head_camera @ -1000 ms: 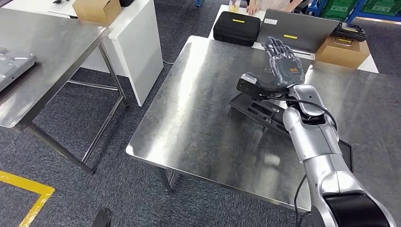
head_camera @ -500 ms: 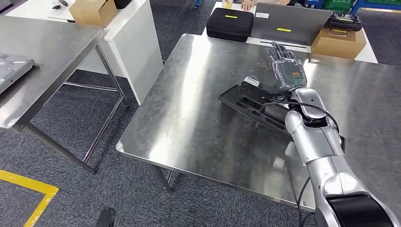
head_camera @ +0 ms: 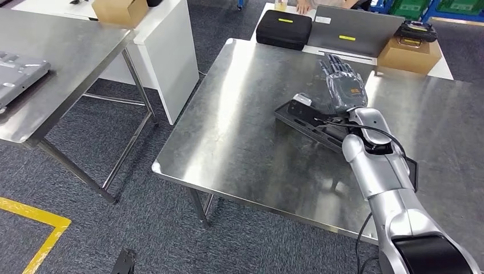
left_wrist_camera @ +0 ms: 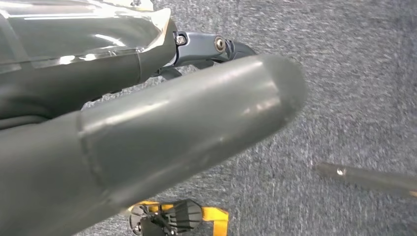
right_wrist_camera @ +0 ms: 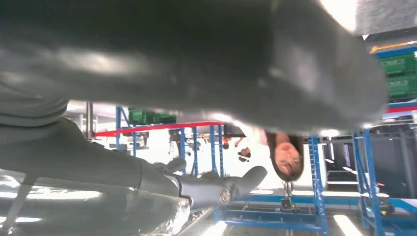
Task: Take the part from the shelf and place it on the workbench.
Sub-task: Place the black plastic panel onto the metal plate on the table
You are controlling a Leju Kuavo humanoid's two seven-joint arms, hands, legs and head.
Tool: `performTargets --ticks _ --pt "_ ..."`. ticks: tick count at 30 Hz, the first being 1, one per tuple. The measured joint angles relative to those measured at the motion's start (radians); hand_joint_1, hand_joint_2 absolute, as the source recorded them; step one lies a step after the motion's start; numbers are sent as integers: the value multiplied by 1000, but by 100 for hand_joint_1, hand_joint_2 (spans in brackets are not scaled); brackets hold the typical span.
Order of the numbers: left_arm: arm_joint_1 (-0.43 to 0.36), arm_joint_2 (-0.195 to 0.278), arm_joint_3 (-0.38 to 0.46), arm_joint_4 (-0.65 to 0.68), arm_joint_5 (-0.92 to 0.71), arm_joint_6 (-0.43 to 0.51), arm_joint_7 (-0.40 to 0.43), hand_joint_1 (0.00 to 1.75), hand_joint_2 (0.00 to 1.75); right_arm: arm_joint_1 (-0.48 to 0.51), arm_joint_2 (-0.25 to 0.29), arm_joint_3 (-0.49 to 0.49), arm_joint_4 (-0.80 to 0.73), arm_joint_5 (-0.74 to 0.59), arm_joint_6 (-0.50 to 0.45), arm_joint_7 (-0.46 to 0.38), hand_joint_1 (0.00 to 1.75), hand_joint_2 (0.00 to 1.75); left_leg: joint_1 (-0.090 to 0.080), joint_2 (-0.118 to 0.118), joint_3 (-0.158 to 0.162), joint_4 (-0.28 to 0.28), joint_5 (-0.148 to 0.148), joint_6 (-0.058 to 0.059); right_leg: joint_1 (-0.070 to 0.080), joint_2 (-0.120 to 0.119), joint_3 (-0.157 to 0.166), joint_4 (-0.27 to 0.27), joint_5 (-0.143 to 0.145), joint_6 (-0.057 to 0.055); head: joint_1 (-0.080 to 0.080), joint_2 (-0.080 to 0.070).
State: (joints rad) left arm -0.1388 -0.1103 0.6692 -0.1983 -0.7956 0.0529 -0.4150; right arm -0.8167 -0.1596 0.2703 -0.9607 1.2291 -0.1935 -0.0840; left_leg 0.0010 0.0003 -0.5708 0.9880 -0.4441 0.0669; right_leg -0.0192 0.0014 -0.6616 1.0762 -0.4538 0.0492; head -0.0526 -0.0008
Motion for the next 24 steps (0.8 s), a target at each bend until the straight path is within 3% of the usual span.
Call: performTargets --ticks 2,3,4,5,7,9,11,13,14,17,19,20,21,23,24 --pt "0 1 0 0 0 0 0 0 0 1 -3 0 4 -19 11 -3 0 0 -4 0 -15 -1 12 8 0 0 -53 135 -69 -9 4 0" --pt "0 1 0 0 0 -1 0 0 0 3 -4 0 6 -29 17 -7 0 0 -7 1 -22 0 16 10 0 0 -71 188 -90 -8 4 0" --pt "0 0 0 0 -1 -1 0 0 0 4 -4 0 9 -38 23 -10 0 0 -8 1 -29 0 20 10 0 0 -71 207 -97 -3 4 0" --pt "0 0 0 0 -1 -2 0 0 0 5 -4 0 12 -43 28 -13 0 0 -10 0 -34 1 23 10 0 0 -50 184 -89 3 4 0" --pt "0 0 0 0 -2 -2 -2 0 0 2 -4 1 15 -34 31 -15 0 0 -12 -2 -41 6 27 6 0 4 39 47 -52 13 4 0" --pt "-1 0 0 0 -3 -2 -5 0 0 -3 -3 5 14 -10 26 -15 0 0 -16 -7 -51 14 30 -1 5 10 105 -63 -28 5 4 0" --pt "-2 0 0 0 -3 -5 -6 0 0 -6 -3 12 13 8 21 -14 0 0 -19 -10 -60 18 35 -11 11 9 113 -81 -22 -10 3 0" --pt "-1 3 0 0 -4 -10 -6 0 0 -6 -2 21 10 18 20 -13 0 0 -16 -14 -67 26 33 -22 2 -1 111 -85 -14 -22 3 0" --pt "-1 4 0 0 -5 -12 -5 0 0 -7 -2 26 9 21 20 -13 0 0 -14 -15 -77 46 18 -29 -2 -7 111 -86 -10 -29 2 0" --pt "0 6 0 0 -6 -18 0 0 0 -9 1 36 7 25 21 -12 0 0 0 -9 -153 216 -76 -53 -7 -26 109 -87 -6 -38 -4 0" --pt "1 7 0 0 -6 -21 7 0 0 -8 3 42 7 26 24 -12 0 0 10 -6 -192 304 -102 -64 -9 -41 108 -87 -6 -38 -4 0" --pt "1 7 0 0 -6 -21 10 0 0 -8 4 44 7 27 27 -12 0 0 14 -2 -184 291 -87 -68 -10 -49 108 -87 -6 -37 -4 0" --pt "1 8 0 0 -6 -22 12 0 0 -9 6 47 7 29 29 -12 0 0 19 6 -157 243 -58 -71 -12 -56 108 -87 -6 -37 -4 0" --pt "0 10 0 0 -6 -23 15 0 0 -13 9 51 7 35 33 -11 0 0 20 41 -85 106 0 -73 -9 -70 109 -85 -8 -32 -6 0" --pt "0 10 0 0 -6 -25 16 0 0 -16 9 53 7 37 33 -10 0 0 18 55 -63 60 14 -71 -5 -77 108 -85 -9 -28 -4 0"
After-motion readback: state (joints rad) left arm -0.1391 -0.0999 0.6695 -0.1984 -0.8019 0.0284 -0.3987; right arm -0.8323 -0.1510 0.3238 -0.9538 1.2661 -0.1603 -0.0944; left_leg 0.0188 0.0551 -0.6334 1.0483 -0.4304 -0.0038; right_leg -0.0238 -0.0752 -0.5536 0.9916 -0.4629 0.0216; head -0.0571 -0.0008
